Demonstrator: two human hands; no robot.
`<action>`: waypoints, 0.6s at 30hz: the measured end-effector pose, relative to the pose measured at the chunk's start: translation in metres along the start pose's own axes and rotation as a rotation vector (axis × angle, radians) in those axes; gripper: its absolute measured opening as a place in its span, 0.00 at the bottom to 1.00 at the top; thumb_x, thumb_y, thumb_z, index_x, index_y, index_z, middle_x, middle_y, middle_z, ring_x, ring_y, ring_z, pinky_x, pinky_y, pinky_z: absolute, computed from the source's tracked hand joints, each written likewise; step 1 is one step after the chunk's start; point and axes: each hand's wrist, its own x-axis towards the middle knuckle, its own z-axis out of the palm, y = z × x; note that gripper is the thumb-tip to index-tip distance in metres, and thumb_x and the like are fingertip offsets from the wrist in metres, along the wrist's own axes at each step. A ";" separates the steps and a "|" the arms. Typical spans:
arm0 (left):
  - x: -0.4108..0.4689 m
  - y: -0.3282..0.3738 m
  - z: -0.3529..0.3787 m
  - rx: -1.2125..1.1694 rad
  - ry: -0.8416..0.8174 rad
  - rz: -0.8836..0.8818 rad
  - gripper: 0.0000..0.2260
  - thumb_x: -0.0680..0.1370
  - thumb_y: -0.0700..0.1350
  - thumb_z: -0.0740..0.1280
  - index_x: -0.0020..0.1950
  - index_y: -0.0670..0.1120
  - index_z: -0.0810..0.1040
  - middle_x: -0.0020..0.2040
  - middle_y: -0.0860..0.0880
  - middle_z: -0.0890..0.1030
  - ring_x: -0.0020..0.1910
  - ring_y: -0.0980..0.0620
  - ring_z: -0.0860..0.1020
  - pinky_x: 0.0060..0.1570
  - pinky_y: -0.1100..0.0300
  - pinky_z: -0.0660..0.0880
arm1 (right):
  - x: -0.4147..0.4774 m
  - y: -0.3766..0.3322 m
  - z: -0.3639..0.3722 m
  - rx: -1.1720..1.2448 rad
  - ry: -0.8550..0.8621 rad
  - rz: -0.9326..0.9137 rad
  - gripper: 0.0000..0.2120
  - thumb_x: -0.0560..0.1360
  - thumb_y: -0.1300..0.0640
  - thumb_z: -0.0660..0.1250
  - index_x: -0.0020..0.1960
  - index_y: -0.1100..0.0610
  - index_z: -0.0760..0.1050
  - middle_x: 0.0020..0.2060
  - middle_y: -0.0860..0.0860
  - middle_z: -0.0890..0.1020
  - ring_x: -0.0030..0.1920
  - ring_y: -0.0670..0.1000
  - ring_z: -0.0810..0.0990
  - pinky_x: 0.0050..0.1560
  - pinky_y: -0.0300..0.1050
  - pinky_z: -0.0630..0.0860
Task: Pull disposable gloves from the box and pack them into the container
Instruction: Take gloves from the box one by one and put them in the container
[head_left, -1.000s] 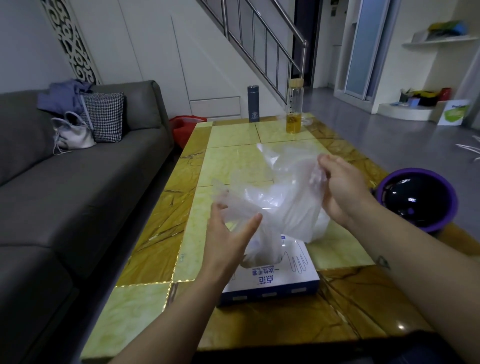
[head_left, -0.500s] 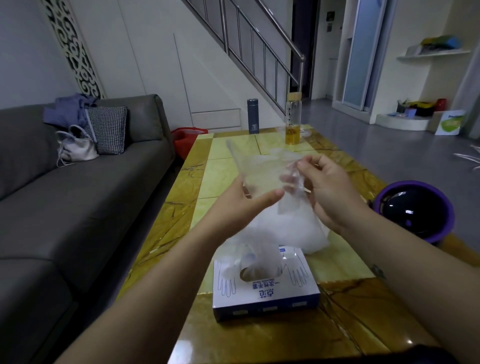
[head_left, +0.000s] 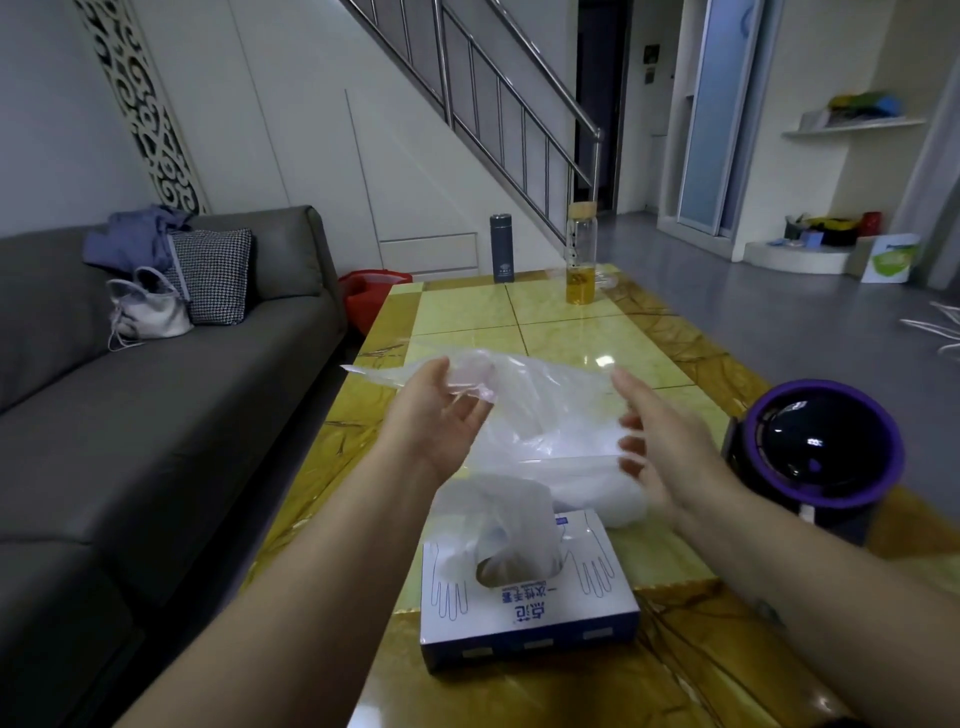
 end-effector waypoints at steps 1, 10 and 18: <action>0.002 -0.001 0.002 -0.018 0.026 0.024 0.12 0.82 0.43 0.59 0.62 0.39 0.71 0.57 0.42 0.78 0.45 0.48 0.80 0.36 0.58 0.77 | -0.004 0.004 0.004 0.060 -0.078 0.099 0.20 0.71 0.40 0.67 0.51 0.55 0.71 0.47 0.53 0.75 0.47 0.51 0.75 0.49 0.47 0.74; 0.015 -0.009 0.016 -0.095 -0.055 0.125 0.14 0.80 0.44 0.61 0.65 0.42 0.70 0.54 0.43 0.75 0.47 0.46 0.79 0.37 0.58 0.79 | 0.023 -0.035 0.045 0.272 -0.294 0.046 0.35 0.74 0.62 0.69 0.76 0.50 0.56 0.59 0.55 0.74 0.48 0.51 0.79 0.44 0.44 0.79; 0.038 0.040 0.001 -0.219 -0.057 0.292 0.06 0.77 0.41 0.59 0.42 0.43 0.72 0.47 0.43 0.76 0.48 0.44 0.78 0.54 0.53 0.77 | 0.054 -0.082 0.029 0.083 -0.473 -0.146 0.28 0.75 0.73 0.60 0.72 0.58 0.64 0.52 0.52 0.74 0.44 0.50 0.78 0.34 0.35 0.76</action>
